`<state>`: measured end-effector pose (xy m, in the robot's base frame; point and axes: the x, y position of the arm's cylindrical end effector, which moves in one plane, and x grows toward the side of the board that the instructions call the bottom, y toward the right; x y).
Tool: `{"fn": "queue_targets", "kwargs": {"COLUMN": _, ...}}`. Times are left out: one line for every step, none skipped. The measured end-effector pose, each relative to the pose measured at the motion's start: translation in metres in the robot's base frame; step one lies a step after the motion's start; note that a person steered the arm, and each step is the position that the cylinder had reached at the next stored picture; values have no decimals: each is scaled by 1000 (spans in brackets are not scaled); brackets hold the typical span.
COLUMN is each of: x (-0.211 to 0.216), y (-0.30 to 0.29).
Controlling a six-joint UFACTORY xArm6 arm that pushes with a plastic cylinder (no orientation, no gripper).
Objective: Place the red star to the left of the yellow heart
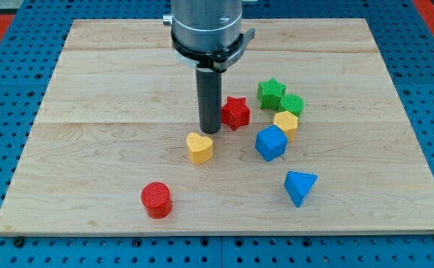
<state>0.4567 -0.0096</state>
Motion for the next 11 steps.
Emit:
{"fn": "queue_targets", "kwargs": {"x": 0, "y": 34}}
{"fn": "queue_targets", "kwargs": {"x": 14, "y": 58}}
{"fn": "queue_targets", "kwargs": {"x": -8, "y": 102}}
{"fn": "queue_targets", "kwargs": {"x": -44, "y": 90}}
{"fn": "queue_targets", "kwargs": {"x": -40, "y": 30}}
{"fn": "queue_targets", "kwargs": {"x": -31, "y": -13}}
{"fn": "queue_targets", "kwargs": {"x": 3, "y": -16}}
{"fn": "queue_targets", "kwargs": {"x": 13, "y": -73}}
{"fn": "queue_targets", "kwargs": {"x": 21, "y": -83}}
{"fn": "queue_targets", "kwargs": {"x": 53, "y": -94}}
{"fn": "queue_targets", "kwargs": {"x": 51, "y": -114}}
